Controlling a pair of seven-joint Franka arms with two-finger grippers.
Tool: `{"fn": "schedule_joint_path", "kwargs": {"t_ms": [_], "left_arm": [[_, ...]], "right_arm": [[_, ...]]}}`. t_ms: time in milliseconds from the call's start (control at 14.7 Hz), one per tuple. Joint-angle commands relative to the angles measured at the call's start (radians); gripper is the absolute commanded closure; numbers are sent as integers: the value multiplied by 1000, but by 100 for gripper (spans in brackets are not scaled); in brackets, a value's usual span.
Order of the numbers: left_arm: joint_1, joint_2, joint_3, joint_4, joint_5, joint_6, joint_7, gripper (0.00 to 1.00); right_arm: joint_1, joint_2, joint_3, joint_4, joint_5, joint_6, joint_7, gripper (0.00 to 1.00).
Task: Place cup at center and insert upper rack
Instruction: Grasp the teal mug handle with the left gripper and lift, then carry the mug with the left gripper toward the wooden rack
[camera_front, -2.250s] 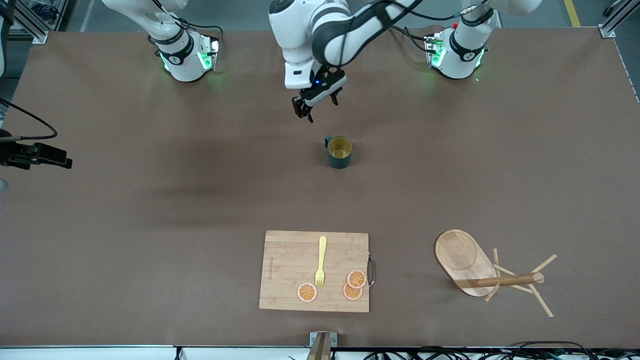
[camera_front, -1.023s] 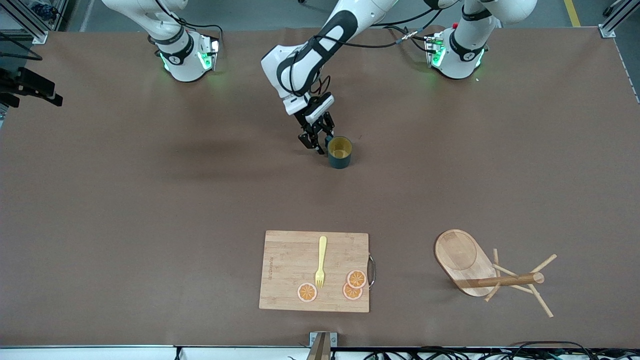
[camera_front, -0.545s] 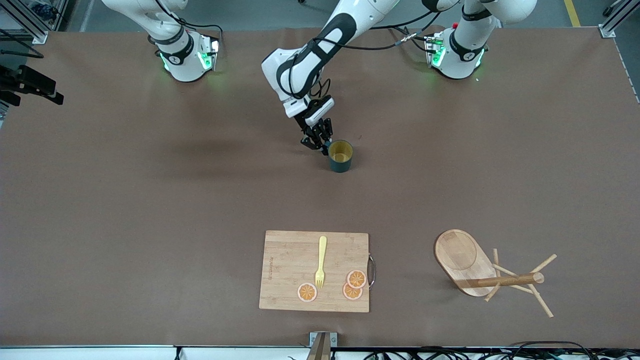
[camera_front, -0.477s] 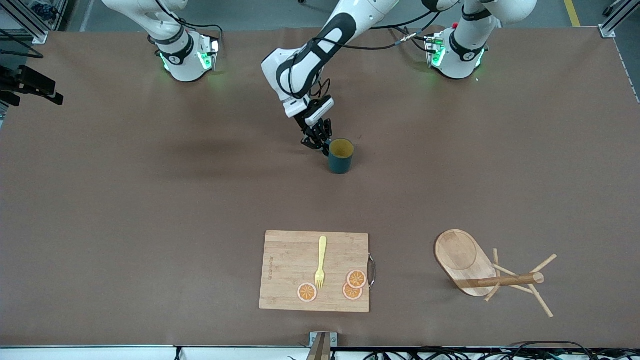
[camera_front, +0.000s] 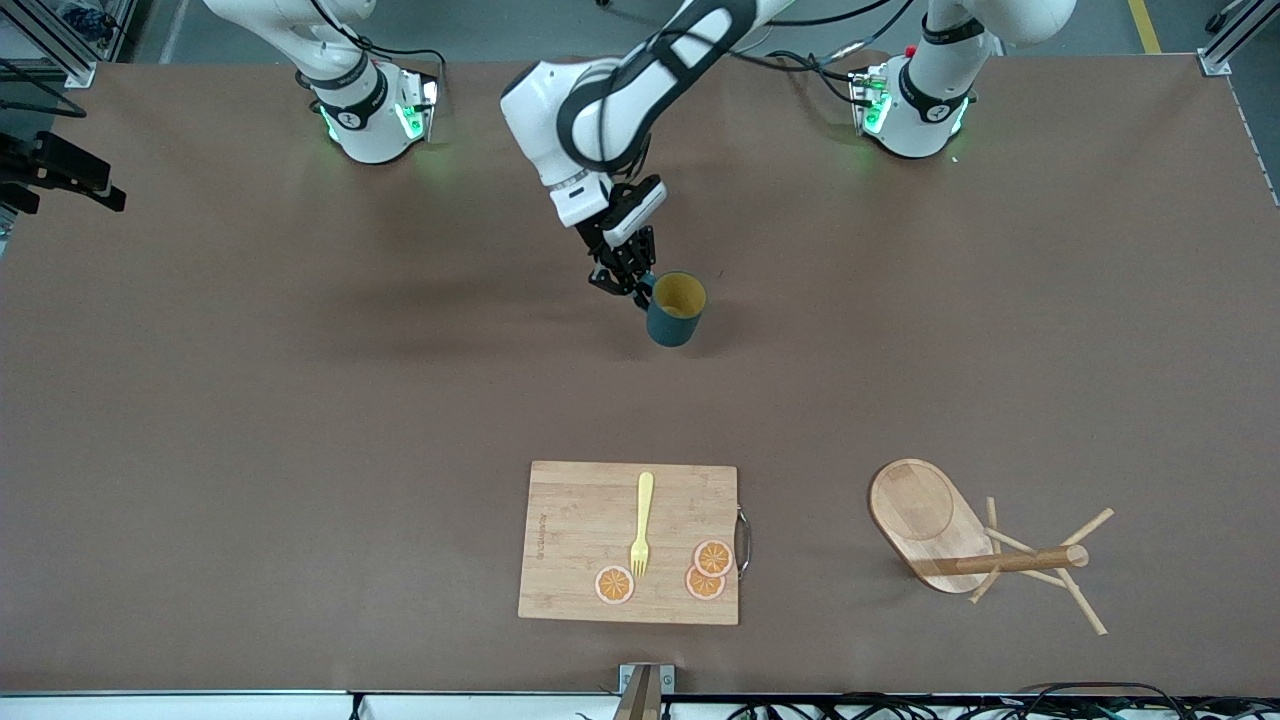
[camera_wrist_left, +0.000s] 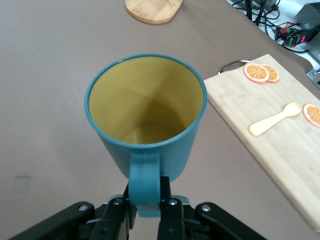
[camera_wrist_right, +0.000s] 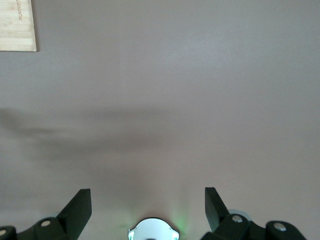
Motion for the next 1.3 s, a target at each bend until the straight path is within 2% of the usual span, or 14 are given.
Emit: {"fn": "schedule_joint_path", "kwargs": {"t_ms": [0,205,477,750,1091,1227], "left_arm": [[107,-160,-2,-35,-169,-4,199,100],[241,-234,-2,38,-387,-4,397,100],[451,-254,-4,114,-641,-4,662,100],[646,-226,-2,144,-872,7,919,100],[805,-177,-2,143,-1079,40,1114,99],[871,-157,-1,141,-1198,40,1193,99]], "right_arm": [[-11,-27,15,-23,-6,13,12,0],[-11,-27,15,-20,-8,14,11,0],[-13,-27,12,-20,-8,20,8,0],[-13,-27,12,-20,-8,20,9,0],[-13,-27,13,-20,-8,22,9,0],[-13,-27,13,-20,-8,22,9,0]]}}
